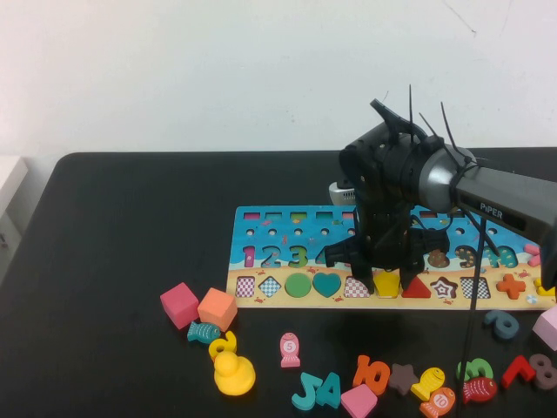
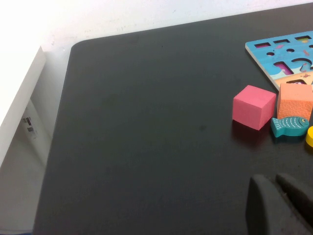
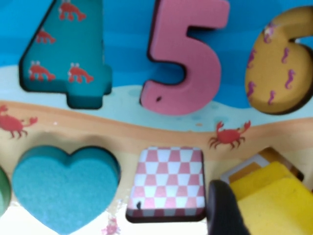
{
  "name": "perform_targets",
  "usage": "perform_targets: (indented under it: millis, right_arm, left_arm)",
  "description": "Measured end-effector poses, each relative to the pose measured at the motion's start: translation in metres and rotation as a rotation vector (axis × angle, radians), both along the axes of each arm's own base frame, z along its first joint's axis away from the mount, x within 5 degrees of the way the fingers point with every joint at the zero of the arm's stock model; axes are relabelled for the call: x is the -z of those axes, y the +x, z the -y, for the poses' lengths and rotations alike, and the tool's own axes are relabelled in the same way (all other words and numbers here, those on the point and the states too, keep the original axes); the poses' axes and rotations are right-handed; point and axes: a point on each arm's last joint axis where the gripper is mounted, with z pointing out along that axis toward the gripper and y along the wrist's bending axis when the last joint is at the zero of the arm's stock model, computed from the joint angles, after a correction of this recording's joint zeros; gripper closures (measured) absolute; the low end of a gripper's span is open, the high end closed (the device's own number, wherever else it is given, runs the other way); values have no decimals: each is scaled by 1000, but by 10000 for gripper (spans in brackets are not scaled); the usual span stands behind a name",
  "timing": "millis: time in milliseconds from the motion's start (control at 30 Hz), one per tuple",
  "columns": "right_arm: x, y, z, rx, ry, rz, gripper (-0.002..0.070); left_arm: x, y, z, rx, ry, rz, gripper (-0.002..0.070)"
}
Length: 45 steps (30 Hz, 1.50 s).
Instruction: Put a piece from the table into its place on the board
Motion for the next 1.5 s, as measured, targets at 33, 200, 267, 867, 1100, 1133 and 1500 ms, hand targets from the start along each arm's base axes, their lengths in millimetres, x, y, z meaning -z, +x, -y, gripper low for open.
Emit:
perform_targets:
  millis: [33, 200, 267, 867, 1100, 1133, 1500]
  right_arm:
    - [0, 0, 0, 0, 1, 2, 300]
    - [0, 1, -1, 0, 10, 6, 300]
    - [0, 1, -1, 1, 15, 6, 294]
    - [1, 1, 4, 46, 46, -39, 236]
    - [-10, 3, 0, -51, 69, -47, 237]
    - [-15, 5, -1, -72, 71, -42, 239]
    - [-61, 23, -6, -254, 70, 106, 463]
  left_arm:
    - [0, 0, 0, 0, 0, 0, 676]
    - [0, 0, 0, 0, 0, 0, 676]
    - [0, 0, 0, 0, 0, 0, 676]
    - [0, 0, 0, 0, -2, 0, 677]
    - [0, 0, 0, 0, -2, 0, 677]
    - [0, 0, 0, 0, -2, 0, 677]
    - [0, 0, 0, 0, -2, 0, 677]
